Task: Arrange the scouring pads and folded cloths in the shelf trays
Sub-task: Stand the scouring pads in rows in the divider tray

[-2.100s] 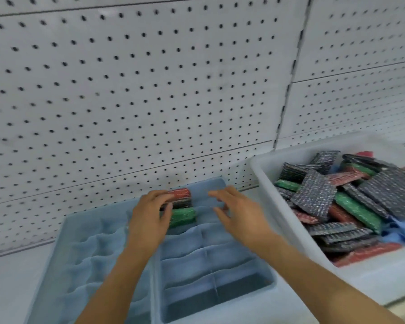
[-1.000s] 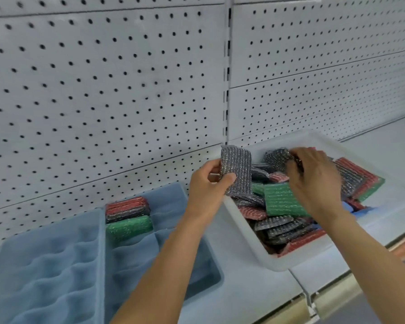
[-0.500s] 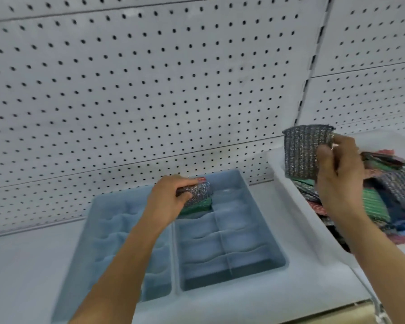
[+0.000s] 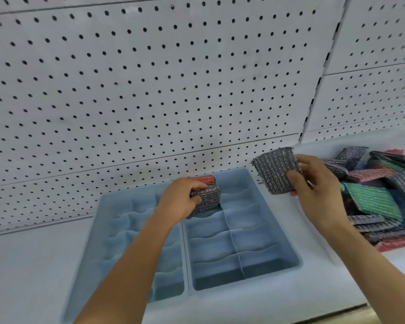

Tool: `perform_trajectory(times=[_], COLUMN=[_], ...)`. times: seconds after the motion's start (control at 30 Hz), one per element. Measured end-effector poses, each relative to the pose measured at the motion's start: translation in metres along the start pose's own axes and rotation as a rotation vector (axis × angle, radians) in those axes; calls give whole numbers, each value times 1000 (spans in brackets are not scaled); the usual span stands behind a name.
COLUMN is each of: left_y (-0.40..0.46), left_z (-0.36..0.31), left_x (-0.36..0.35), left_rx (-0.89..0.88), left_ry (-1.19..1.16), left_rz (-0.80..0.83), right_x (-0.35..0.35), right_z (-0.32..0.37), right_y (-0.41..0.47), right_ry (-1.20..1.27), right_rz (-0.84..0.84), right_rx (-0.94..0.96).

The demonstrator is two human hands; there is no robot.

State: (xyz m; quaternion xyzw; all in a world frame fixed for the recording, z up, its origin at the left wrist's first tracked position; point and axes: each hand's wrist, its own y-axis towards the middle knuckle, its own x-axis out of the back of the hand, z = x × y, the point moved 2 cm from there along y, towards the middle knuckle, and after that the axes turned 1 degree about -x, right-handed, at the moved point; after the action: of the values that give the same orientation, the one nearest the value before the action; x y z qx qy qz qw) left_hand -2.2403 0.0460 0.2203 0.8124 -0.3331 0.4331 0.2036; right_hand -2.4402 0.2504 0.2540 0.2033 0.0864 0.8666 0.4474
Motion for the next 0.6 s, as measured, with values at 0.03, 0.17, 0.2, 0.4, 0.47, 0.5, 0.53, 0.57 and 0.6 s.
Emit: perform_trajectory(times=[0.03,0.17,0.2,0.4,0.47,0.5,0.53,0.57,0.6], left_y=[2,8,10,13,14,15,16,16,16], left_z=[-1,0,1,18,22,23,26,29,33], left_x=[-4,-8,-9,-22,-21,-19,-16,-12,-9], left_rx=[1,-34,-56,-176,-181,-178,-171,-162,-149], left_ry=[29,96,101,163,174,171,161,144,112], left_rz=[-26,-140,-145,-43,-53,-51,-42,-39,-42], right_x=[-3,-17,-20,-51,-62,-68,-73,-79,-85], right_z=[0,-3,-3,-11,-9,-9,-9,-10,-11], right_y=[-1,-2,-3,-8,-9,-10,-10,-9,-9], right_ry=[-2,-28,-21,9,4,-9,-20,-34,-52], right_rz=[5,62,74,171,227,264,300,333,361], right_rx=[-10,-50,-58,-81,-56,-40,-31,-28,-31])
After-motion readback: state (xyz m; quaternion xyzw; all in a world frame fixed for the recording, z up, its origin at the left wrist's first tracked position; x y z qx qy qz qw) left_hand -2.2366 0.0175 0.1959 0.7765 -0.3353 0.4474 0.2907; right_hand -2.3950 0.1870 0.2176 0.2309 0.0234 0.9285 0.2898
